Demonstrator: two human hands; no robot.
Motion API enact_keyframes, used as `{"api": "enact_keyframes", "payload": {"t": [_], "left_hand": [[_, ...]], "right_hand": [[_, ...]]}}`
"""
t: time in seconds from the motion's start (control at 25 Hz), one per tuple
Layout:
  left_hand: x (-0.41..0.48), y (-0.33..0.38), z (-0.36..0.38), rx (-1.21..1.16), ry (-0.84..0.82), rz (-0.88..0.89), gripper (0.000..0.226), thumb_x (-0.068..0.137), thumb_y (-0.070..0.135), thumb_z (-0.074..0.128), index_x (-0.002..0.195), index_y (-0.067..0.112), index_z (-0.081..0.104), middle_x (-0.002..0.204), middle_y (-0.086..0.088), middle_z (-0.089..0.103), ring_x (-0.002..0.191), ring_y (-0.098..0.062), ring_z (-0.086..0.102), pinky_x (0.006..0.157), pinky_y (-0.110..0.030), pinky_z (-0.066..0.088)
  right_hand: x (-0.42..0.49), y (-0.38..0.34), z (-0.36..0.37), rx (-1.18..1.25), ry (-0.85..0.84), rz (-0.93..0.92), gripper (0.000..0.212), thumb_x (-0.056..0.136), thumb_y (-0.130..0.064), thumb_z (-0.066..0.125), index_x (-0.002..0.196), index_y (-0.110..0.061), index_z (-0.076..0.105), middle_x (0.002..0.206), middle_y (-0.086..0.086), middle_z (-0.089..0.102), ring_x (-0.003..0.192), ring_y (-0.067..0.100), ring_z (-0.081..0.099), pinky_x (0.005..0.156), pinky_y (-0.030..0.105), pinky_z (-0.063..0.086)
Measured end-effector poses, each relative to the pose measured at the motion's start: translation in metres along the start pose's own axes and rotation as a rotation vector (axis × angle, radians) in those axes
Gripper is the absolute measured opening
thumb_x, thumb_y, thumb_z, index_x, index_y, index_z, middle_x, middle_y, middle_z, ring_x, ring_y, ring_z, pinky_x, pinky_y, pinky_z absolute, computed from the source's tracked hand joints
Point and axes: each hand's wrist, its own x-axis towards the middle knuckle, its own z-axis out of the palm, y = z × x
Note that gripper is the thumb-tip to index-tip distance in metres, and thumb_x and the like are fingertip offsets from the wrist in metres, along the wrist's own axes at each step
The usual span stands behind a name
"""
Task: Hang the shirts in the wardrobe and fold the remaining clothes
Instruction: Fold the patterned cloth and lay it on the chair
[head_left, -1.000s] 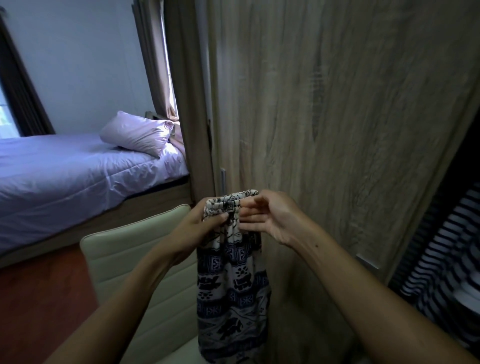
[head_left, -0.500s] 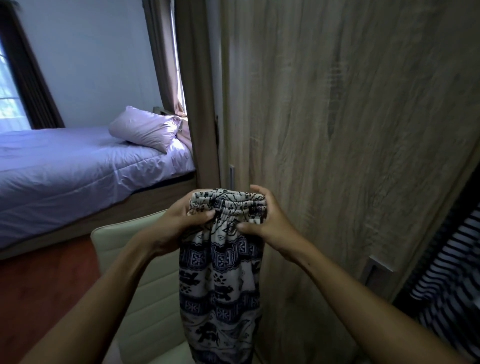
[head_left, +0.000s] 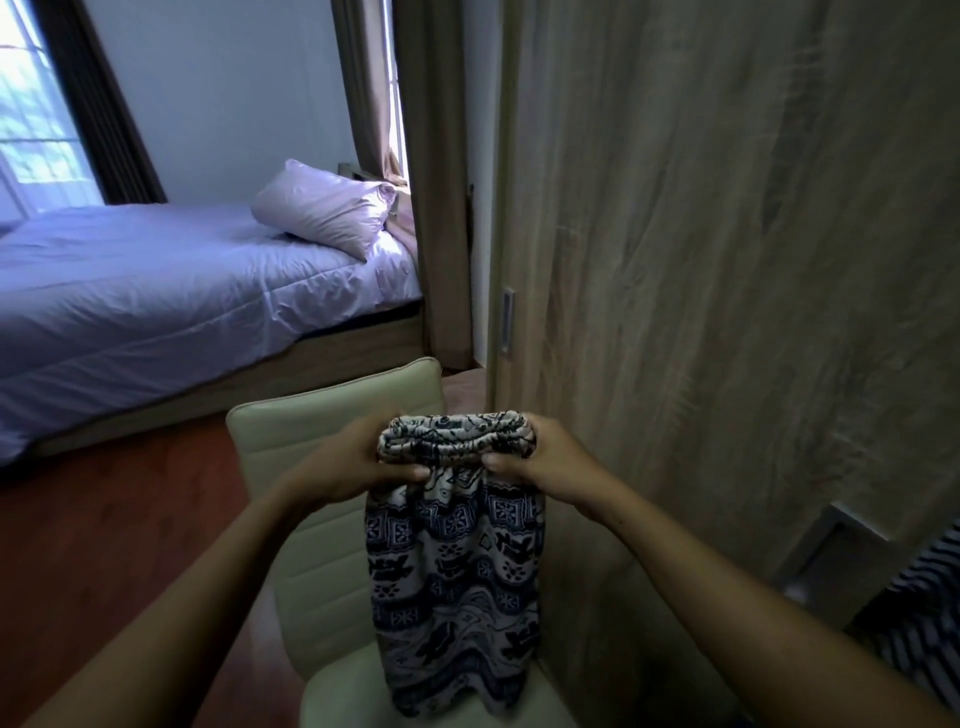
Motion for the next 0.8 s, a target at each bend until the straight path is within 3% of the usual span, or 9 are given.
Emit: {"api": "enact_keyframes", "payload": {"t": [0.12, 0.24, 0.36, 0.44, 0.52, 0.64, 0.72, 0.8], "left_hand": [[0.014, -0.017, -0.002, 0.128, 0.123, -0.043, 0.039, 0.067, 0.020, 0.081, 0.100, 0.030, 0.064, 0.096, 0.004, 0.072, 0.088, -0.008, 0.066, 0.085, -0.039, 0.054], [0.029, -0.029, -0.005, 0.224, 0.241, -0.027, 0.043, 0.062, 0.037, 0.075, 0.102, 0.026, 0.063, 0.094, 0.005, 0.069, 0.088, -0.009, 0.062, 0.075, -0.032, 0.052], [0.029, -0.037, 0.003, 0.252, 0.366, 0.074, 0.031, 0.063, 0.043, 0.064, 0.088, 0.027, 0.055, 0.082, 0.007, 0.061, 0.078, -0.004, 0.054, 0.062, -0.027, 0.038], [0.011, -0.043, 0.014, 0.248, 0.402, 0.133, 0.030, 0.068, 0.040, 0.057, 0.091, 0.021, 0.055, 0.082, 0.006, 0.060, 0.078, 0.000, 0.053, 0.063, -0.027, 0.039], [-0.013, -0.058, 0.028, 0.279, 0.378, 0.183, 0.030, 0.075, 0.036, 0.052, 0.097, 0.016, 0.056, 0.091, 0.002, 0.062, 0.084, -0.007, 0.057, 0.070, -0.029, 0.043], [-0.062, -0.096, 0.065, 0.344, 0.273, 0.129, 0.018, 0.082, 0.030, 0.052, 0.100, 0.030, 0.051, 0.097, 0.004, 0.063, 0.089, -0.022, 0.062, 0.076, -0.044, 0.048], [-0.105, -0.126, 0.103, 0.361, 0.154, 0.045, 0.020, 0.084, 0.028, 0.053, 0.103, 0.031, 0.050, 0.096, 0.005, 0.064, 0.088, -0.024, 0.062, 0.072, -0.046, 0.047], [-0.157, -0.156, 0.149, 0.362, 0.025, -0.041, 0.023, 0.084, 0.027, 0.053, 0.105, 0.033, 0.050, 0.095, 0.007, 0.065, 0.088, -0.019, 0.063, 0.072, -0.043, 0.045]], "right_hand": [[0.021, 0.000, 0.008, -0.163, 0.059, 0.025, 0.035, 0.076, -0.005, 0.074, 0.109, -0.007, 0.062, 0.102, 0.003, 0.070, 0.096, 0.018, 0.066, 0.078, 0.024, 0.052], [0.036, 0.000, 0.017, -0.314, 0.177, -0.027, 0.027, 0.074, -0.005, 0.073, 0.096, -0.013, 0.059, 0.088, 0.000, 0.064, 0.081, 0.015, 0.059, 0.060, 0.022, 0.043], [0.029, 0.017, 0.028, -0.344, 0.308, -0.137, 0.022, 0.076, -0.011, 0.071, 0.089, -0.017, 0.054, 0.087, 0.000, 0.060, 0.078, 0.014, 0.055, 0.059, 0.026, 0.039], [0.013, 0.033, 0.036, -0.387, 0.358, -0.231, 0.021, 0.077, -0.011, 0.068, 0.086, -0.019, 0.052, 0.087, -0.004, 0.057, 0.083, 0.016, 0.054, 0.065, 0.027, 0.039], [-0.006, 0.055, 0.047, -0.457, 0.378, -0.323, 0.018, 0.077, -0.012, 0.066, 0.086, -0.020, 0.053, 0.087, -0.005, 0.055, 0.087, 0.020, 0.052, 0.072, 0.034, 0.039], [-0.045, 0.108, 0.075, -0.623, 0.302, -0.405, 0.010, 0.081, -0.023, 0.055, 0.089, -0.022, 0.050, 0.087, 0.001, 0.056, 0.084, 0.023, 0.049, 0.071, 0.035, 0.035], [-0.084, 0.157, 0.102, -0.661, 0.228, -0.367, 0.012, 0.083, -0.024, 0.052, 0.093, -0.018, 0.048, 0.092, 0.004, 0.052, 0.085, 0.024, 0.048, 0.072, 0.033, 0.035], [-0.132, 0.211, 0.133, -0.644, 0.155, -0.218, 0.029, 0.074, -0.015, 0.061, 0.098, -0.019, 0.045, 0.101, 0.001, 0.047, 0.094, 0.023, 0.046, 0.078, 0.034, 0.039]]}}
